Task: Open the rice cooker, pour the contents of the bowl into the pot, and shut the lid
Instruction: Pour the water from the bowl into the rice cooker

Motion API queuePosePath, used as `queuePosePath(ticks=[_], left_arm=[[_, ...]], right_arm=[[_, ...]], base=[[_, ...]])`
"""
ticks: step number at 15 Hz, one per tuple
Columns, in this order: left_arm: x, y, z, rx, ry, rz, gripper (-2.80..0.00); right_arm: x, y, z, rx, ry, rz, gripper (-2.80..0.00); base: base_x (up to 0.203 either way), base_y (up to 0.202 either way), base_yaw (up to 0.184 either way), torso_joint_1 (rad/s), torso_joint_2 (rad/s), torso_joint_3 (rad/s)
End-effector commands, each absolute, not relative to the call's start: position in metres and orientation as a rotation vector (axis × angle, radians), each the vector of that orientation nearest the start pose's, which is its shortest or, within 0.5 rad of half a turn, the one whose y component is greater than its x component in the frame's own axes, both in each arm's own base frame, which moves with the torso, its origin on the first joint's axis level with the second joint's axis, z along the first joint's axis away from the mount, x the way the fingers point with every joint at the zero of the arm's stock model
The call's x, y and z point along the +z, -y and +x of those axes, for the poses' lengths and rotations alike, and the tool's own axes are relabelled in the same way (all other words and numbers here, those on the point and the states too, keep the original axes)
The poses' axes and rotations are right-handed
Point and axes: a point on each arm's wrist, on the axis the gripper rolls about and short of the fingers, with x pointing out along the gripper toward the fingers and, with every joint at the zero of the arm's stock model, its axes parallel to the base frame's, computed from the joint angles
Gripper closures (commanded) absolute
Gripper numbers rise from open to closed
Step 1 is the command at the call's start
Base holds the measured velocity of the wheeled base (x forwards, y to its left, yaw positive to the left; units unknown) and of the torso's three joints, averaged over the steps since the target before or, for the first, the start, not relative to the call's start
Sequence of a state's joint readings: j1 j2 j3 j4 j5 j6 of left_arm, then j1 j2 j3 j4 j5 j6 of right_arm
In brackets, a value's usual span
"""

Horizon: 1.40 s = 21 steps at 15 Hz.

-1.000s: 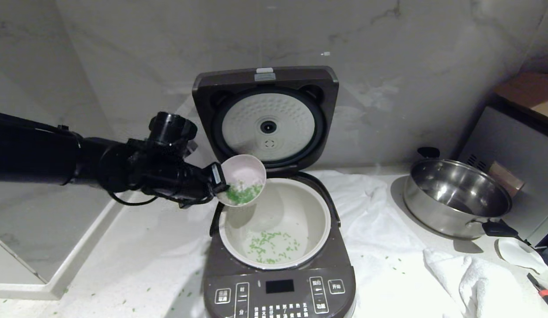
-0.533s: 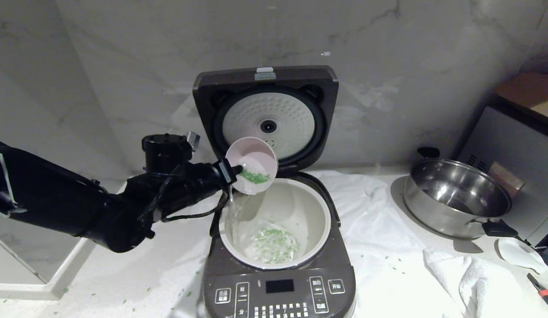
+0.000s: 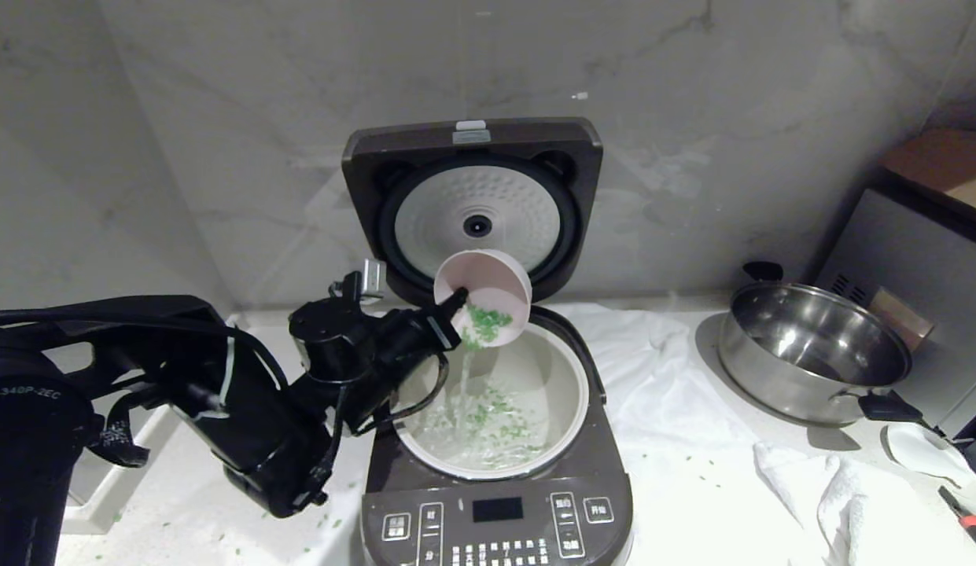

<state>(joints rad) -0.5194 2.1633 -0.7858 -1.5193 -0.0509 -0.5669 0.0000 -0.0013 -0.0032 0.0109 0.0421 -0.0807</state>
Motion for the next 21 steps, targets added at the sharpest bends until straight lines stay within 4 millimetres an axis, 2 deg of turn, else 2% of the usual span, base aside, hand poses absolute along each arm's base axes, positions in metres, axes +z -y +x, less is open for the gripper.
queuePosePath(ticks=[1,5,11,15,17,20,21], left_arm=[[0.096,0.195,0.335,-0.57,-0.018,-0.576,0.0],[0.127,0.187,0.338,-0.551,0.079,-0.642,0.0],[0.133,0.183,0.333,-0.552,0.071,-0.697,0.0],[0.147,0.184,0.326,-0.578,0.097,-0.72,0.0],[0.143,0.184,0.324,-0.576,0.074,-0.727,0.0],[0.099,0.219,0.302,-0.622,-0.097,-0.696,0.0],[0.099,0.22,0.308,-0.615,-0.083,-0.695,0.0]], right_arm=[[0.075,-0.001,-0.023,0.043,-0.004,-0.081,0.0],[0.075,-0.001,-0.023,0.043,-0.004,-0.081,0.0],[0.075,-0.001,-0.023,0.043,-0.004,-0.081,0.0],[0.075,-0.001,-0.023,0.043,-0.004,-0.081,0.0],[0.075,-0.001,-0.023,0.043,-0.006,-0.081,0.0],[0.075,-0.001,-0.023,0.043,-0.004,-0.081,0.0],[0.075,-0.001,-0.023,0.043,-0.005,-0.081,0.0]], base=[[0.0,0.0,0.0,0.0,0.0,0.0],[0.0,0.0,0.0,0.0,0.0,0.0],[0.0,0.0,0.0,0.0,0.0,0.0],[0.0,0.0,0.0,0.0,0.0,0.0],[0.0,0.0,0.0,0.0,0.0,0.0],[0.0,0.0,0.0,0.0,0.0,0.0],[0.0,0.0,0.0,0.0,0.0,0.0]])
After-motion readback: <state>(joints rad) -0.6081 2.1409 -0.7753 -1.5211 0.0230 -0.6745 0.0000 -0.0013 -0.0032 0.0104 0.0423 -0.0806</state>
